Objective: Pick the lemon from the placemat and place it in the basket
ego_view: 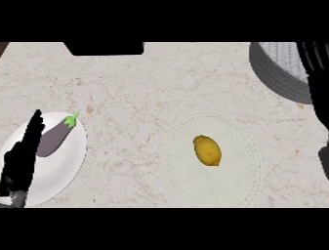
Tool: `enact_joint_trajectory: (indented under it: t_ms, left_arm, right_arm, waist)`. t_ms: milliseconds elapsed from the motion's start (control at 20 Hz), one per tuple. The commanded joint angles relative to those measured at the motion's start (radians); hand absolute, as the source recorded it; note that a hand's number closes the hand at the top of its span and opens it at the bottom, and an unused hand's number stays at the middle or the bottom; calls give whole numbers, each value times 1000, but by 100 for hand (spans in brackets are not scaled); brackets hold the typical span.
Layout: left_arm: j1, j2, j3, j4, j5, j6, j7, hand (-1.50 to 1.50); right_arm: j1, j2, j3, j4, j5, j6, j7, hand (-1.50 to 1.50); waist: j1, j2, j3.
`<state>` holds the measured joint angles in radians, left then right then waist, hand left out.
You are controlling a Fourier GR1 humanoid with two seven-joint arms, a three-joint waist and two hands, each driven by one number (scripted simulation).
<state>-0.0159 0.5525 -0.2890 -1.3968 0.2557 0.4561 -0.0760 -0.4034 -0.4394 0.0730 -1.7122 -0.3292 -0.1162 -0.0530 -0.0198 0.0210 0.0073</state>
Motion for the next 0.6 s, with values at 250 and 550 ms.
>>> enact_joint_trajectory:
  t_ms: [250,550]
  left_arm:
    - [-209,3,-84,-157,-19,-194,-33,0]
    - [-196,-2,-58,-120,67,-302,-34,0]
  right_arm:
    - [23,2,151,262,-55,319,-36,150]
    - [182,205,513,156,335,220,-353,-150]
  waist:
    - [50,-2,-4]
    - [24,-19,-7]
